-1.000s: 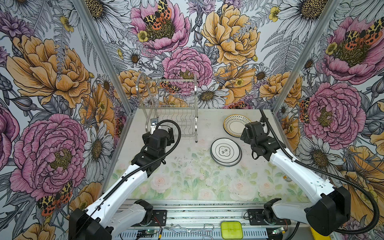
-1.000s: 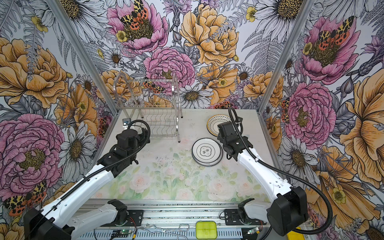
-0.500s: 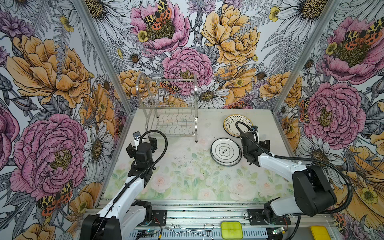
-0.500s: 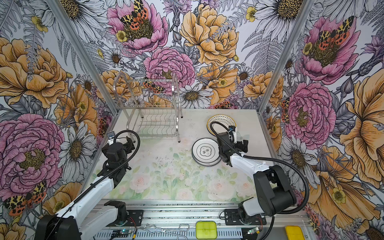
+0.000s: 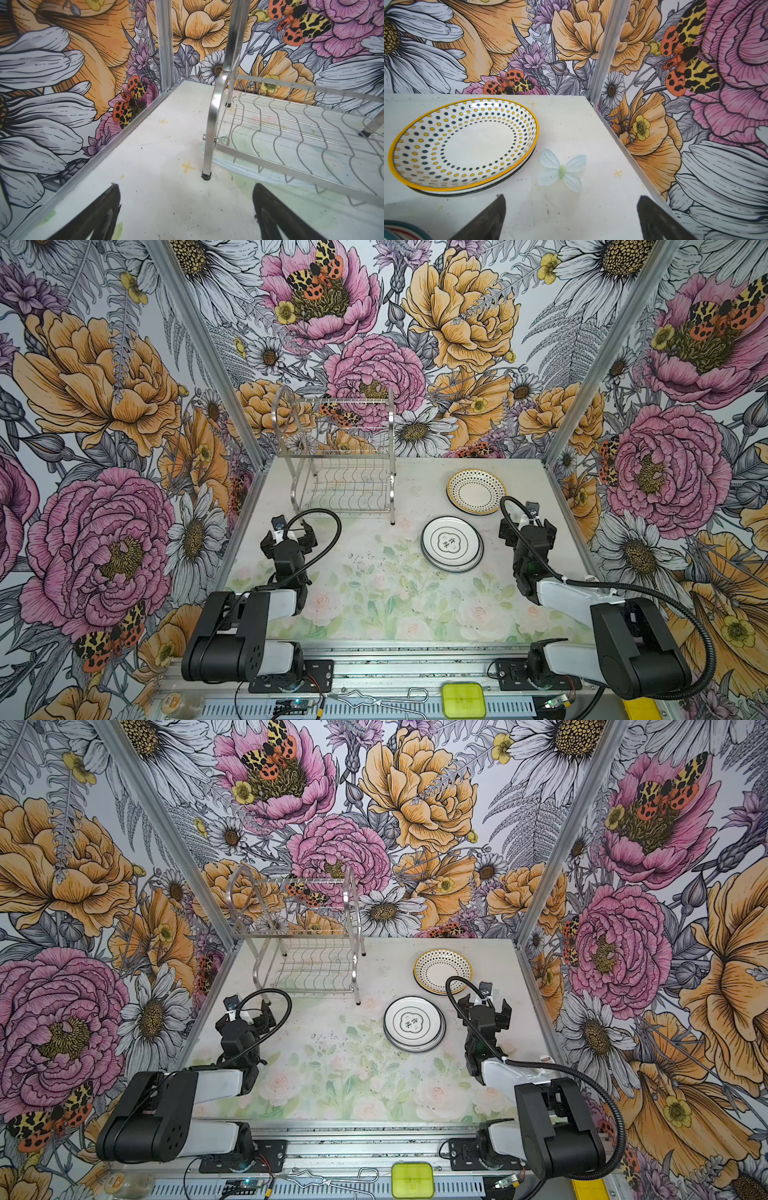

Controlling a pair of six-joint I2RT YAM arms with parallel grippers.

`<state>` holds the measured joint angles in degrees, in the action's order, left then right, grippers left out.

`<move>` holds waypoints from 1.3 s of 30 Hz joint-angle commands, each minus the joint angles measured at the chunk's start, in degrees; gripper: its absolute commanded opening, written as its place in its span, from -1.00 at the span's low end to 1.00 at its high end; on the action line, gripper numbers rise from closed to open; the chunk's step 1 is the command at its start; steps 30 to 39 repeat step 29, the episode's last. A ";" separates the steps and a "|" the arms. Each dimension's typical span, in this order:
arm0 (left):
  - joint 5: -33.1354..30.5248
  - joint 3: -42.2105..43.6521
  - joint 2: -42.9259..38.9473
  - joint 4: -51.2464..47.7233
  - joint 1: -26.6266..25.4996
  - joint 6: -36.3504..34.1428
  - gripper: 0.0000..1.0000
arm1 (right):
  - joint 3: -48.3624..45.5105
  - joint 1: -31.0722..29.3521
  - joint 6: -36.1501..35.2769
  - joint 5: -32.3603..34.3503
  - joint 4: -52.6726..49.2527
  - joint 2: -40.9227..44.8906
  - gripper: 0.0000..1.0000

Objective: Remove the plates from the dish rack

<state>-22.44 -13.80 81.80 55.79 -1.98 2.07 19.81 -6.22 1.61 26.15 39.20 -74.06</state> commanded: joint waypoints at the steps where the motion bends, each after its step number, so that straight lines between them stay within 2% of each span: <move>1: 1.89 0.34 2.49 9.54 -0.76 -1.20 0.98 | -4.87 1.22 1.05 -5.75 14.58 -3.15 0.99; 3: 0.66 0.18 2.50 9.59 -1.82 -2.13 0.98 | -5.11 1.84 1.19 -7.91 19.04 -7.19 0.99; 6: 1.13 0.98 4.18 13.28 -2.84 -3.68 0.98 | -5.58 1.22 -0.68 -7.41 30.22 -16.12 0.99; 7: 0.89 1.04 4.74 14.16 -3.64 -4.61 0.97 | -5.49 1.23 -0.02 -9.48 24.77 -13.02 0.99; 10: 0.98 1.32 6.44 16.40 -4.51 -6.01 0.97 | -7.10 1.41 -0.67 -8.81 31.36 -15.46 0.99; 13: 2.36 0.73 9.28 17.66 -4.34 -6.59 0.97 | -7.55 1.01 -2.09 -11.67 31.19 -14.98 0.99; 14: 0.86 0.42 10.26 19.03 -5.26 -7.44 0.98 | -7.43 0.95 -1.97 -12.01 31.04 -14.92 0.99; 16: 1.70 0.47 8.51 16.21 -4.79 -6.61 0.98 | -7.21 1.11 -1.85 -12.14 30.03 -14.60 0.99; 21: 1.61 0.18 9.13 16.64 -4.87 -6.66 0.98 | -7.85 0.97 -2.22 -12.52 31.62 -14.90 0.99; 26: 1.55 0.35 9.43 17.35 -4.90 -6.89 0.97 | -3.10 1.86 -0.73 -11.67 22.54 -14.39 0.99; 39: 1.61 0.27 9.34 17.16 -4.85 -6.78 0.98 | -4.75 1.66 -0.56 -10.48 25.05 -14.25 0.99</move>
